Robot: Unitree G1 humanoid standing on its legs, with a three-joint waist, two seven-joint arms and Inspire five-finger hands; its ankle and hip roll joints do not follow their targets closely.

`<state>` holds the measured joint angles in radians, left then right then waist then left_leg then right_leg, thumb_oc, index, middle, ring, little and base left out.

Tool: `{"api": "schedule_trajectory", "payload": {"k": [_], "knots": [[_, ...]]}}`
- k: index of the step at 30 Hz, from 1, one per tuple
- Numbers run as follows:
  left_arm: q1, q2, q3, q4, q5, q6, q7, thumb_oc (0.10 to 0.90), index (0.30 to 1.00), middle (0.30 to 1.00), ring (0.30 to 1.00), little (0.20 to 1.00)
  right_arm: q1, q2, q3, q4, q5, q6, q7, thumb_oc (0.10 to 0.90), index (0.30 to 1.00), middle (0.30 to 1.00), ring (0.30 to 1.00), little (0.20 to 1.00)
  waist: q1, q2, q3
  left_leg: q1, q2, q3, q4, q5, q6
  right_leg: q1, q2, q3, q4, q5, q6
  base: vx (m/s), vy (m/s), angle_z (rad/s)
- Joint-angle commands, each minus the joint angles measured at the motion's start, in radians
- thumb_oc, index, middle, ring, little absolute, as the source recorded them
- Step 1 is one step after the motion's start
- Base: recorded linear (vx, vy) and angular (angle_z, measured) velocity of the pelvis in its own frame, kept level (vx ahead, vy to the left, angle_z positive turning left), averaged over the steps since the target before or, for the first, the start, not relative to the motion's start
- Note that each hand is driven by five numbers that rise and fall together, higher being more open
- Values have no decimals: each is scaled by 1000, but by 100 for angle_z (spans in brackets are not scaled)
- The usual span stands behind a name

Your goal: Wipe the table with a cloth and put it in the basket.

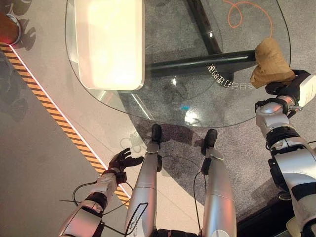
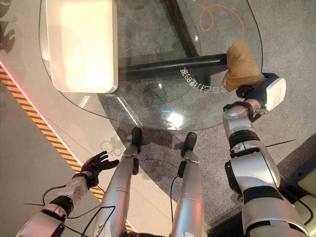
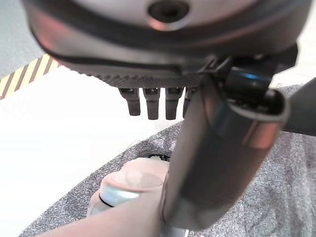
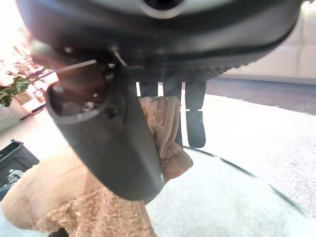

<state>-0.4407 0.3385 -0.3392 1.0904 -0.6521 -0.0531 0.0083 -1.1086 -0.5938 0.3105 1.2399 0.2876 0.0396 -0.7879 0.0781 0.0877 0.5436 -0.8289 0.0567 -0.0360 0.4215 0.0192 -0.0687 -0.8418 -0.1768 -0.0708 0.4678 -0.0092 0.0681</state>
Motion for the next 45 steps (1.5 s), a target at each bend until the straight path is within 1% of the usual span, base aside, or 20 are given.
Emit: {"api": "schedule_trajectory", "payload": {"k": [1, 4, 7, 8, 13, 16, 17, 19, 20, 22, 26, 28, 32, 36, 37, 40, 43, 45], "knots": [[35, 43, 31, 70, -30, 2, -4, 800, 900, 900, 900, 900, -13, -177, -22, -6, 3, -42, -106, 100, 300, 300, 300, 200, -5, 4, -24, 8, -58, 10, 24, -44, 78, 1, 75, -45, 21, -21, -43, 0, 0, 0], [34, 43, 29, 68, -29, 1, -6, 800, 900, 900, 900, 900, -18, -166, -9, -28, -13, -74, -75, 100, 300, 300, 300, 200, -4, 4, -24, 10, -60, 9, 22, -44, 78, 3, 75, -46, 18, -20, -42, 0, 0, 0], [32, 37, 24, 61, -28, 2, 2, 800, 900, 900, 900, 900, -34, -139, 30, -82, -87, -85, -45, 100, 300, 300, 300, 200, -3, 4, -24, 13, -64, 7, 17, -42, 76, 6, 77, -46, 12, -20, -42, 0, 0, 0], [30, 35, 26, 58, -23, 5, 2, 800, 900, 900, 900, 900, -47, -123, 62, -119, -132, -74, -29, 100, 300, 300, 300, 200, -2, 4, -24, 15, -64, 8, 14, -39, 74, 7, 77, -47, 9, -19, -43, 0, 0, 0], [23, 25, 23, 60, -17, -1, 8, 800, 900, 900, 900, 900, -49, -71, 149, -212, -220, -47, 37, 100, 300, 300, 300, 200, 0, 1, -24, 14, -64, 9, 4, -32, 69, 7, 77, -52, 2, -19, -46, 0, 0, 0], [22, 14, 18, 58, -17, -6, 12, 800, 900, 900, 900, 900, -51, -47, 180, -223, -234, -42, 52, 100, 300, 300, 300, 200, 3, 4, -24, 16, -66, 10, 0, -30, 68, 11, 77, -54, -3, -22, -48, -6, 6, -1], [21, 10, 13, 66, -19, -16, 7, 800, 900, 900, 900, 900, -55, -27, 203, -224, -241, -44, 65, 100, 300, 300, 300, 200, 7, 8, -24, 16, -67, 12, -2, -27, 68, 13, 75, -57, -5, -24, -50, 0, 0, 0], [20, 7, 11, 69, -18, -21, 6, 800, 900, 900, 900, 900, -54, -17, 213, -223, -253, -44, 73, 100, 300, 300, 300, 200, 8, 10, -24, 16, -68, 13, -3, -26, 67, 13, 74, -59, -4, -25, -51, 0, 0, 0], [19, 1, 7, 67, -20, -22, 9, 800, 900, 900, 900, 900, -52, 5, 233, -234, -259, -33, 76, 100, 300, 300, 300, 200, 12, 14, -24, 17, -70, 14, -6, -23, 67, 14, 72, -62, -5, -27, -52, 0, 0, 0], [20, -5, 5, 66, -18, -24, 13, 800, 900, 900, 900, 900, -51, 20, 241, -238, -266, -25, 77, 100, 300, 300, 300, 200, 14, 17, -24, 16, -71, 14, -7, -22, 67, 13, 71, -64, -4, -29, -54, 0, 0, 0], [24, -14, 0, 64, -15, -29, 16, 800, 900, 900, 900, 900, -41, 51, 257, -243, -288, -18, 93, 100, 300, 300, 300, 200, 19, 19, -24, 15, -71, 16, -9, -20, 67, 14, 68, -69, -6, -29, -56, 0, 0, 0], [28, -24, -2, 58, -10, -33, 23, 800, 900, 900, 900, 900, -37, 68, 266, -255, -303, 0, 102, 100, 300, 300, 300, 200, 23, 19, -24, 14, -73, 16, -11, -18, 68, 15, 69, -71, -6, -30, -57, 0, 0, 0], [31, -32, -8, 54, -8, -37, 29, 800, 900, 900, 900, 900, -29, 89, 294, -271, -356, 15, 122, 100, 300, 300, 300, 200, 27, 21, -24, 14, -75, 16, -13, -15, 70, 14, 68, -75, -5, -29, -59, 0, 0, 0], [33, -39, -9, 48, -2, -38, 37, 800, 900, 900, 900, 900, -23, 103, 320, -285, -396, 7, 139, 100, 300, 300, 300, 200, 29, 22, -24, 12, -76, 17, -12, -12, 69, 11, 67, -76, -3, -28, -60, 0, 0, 0], [34, -40, -8, 44, 2, -37, 38, 800, 900, 900, 900, 900, -20, 113, 335, -299, -431, 1, 151, 100, 300, 300, 300, 200, 30, 24, -24, 10, -77, 17, -13, -11, 69, 9, 66, -77, -4, -28, -60, 0, 0, 0], [32, -45, -12, 39, 5, -34, 46, 800, 900, 900, 900, 900, -16, 130, 367, -339, -481, -4, 169, 100, 300, 300, 300, 200, 31, 26, -24, 10, -79, 17, -15, -8, 68, 8, 64, -78, -3, -26, -60, 0, 0, 0], [32, -47, -13, 37, 7, -33, 48, 800, 900, 900, 900, 900, -12, 140, 386, -371, -505, 2, 186, 100, 300, 300, 300, 200, 31, 26, -24, 11, -80, 17, -15, -7, 68, 8, 64, -77, -4, -26, -60, 0, 0, 0], [30, -50, -9, 37, 13, -32, 46, 800, 900, 900, 900, 900, -6, 158, 412, -404, -532, -1, 217, 100, 300, 300, 300, 200, 31, 25, -24, 12, -81, 17, -16, -4, 67, 7, 65, -76, -2, -25, -60, 0, 0, 0]]}}
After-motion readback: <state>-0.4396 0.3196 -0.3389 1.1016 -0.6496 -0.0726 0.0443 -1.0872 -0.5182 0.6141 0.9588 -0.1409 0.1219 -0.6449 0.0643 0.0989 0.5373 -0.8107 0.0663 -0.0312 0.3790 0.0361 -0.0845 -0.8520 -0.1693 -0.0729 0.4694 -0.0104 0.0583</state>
